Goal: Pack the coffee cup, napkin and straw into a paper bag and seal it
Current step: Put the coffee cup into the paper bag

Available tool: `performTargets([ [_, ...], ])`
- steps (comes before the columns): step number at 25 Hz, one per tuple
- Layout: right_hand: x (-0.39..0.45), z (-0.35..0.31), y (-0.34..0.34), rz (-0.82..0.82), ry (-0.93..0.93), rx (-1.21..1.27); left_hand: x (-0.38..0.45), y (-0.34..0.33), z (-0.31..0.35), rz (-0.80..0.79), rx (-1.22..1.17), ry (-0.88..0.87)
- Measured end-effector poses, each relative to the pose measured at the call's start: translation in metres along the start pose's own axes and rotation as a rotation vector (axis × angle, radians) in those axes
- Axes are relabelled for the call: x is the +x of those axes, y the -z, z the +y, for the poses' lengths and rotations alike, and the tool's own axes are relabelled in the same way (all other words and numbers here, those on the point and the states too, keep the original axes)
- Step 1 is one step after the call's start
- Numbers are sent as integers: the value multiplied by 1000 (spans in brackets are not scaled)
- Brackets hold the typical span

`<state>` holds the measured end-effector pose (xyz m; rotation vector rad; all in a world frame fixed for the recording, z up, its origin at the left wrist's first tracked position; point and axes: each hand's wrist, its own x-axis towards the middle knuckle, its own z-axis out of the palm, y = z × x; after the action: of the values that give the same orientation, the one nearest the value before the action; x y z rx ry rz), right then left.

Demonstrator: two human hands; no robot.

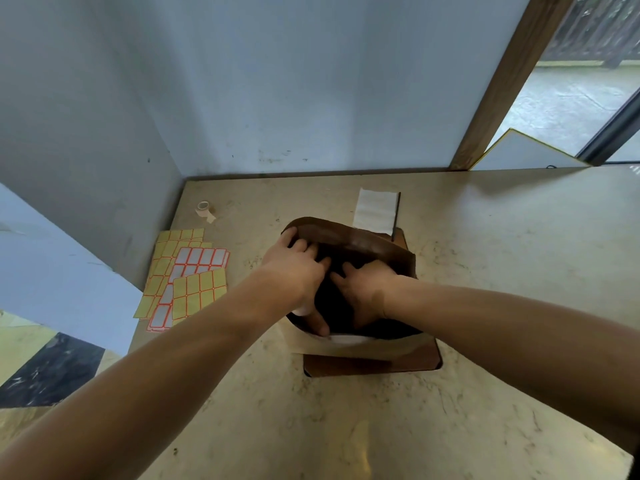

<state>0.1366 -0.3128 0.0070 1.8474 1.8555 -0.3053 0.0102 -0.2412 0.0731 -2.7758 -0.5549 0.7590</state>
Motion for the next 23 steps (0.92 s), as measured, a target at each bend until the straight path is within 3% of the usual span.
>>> performTargets([
  [9,30,-18,-2,73,138,-66,2,-17,-9,55,9,19],
  [19,41,-31,-7,186,162,25,7,-22,-11,97,-5,13],
  [23,43,-46,-11,180,142,-43,7,-20,-9,100,28,16],
])
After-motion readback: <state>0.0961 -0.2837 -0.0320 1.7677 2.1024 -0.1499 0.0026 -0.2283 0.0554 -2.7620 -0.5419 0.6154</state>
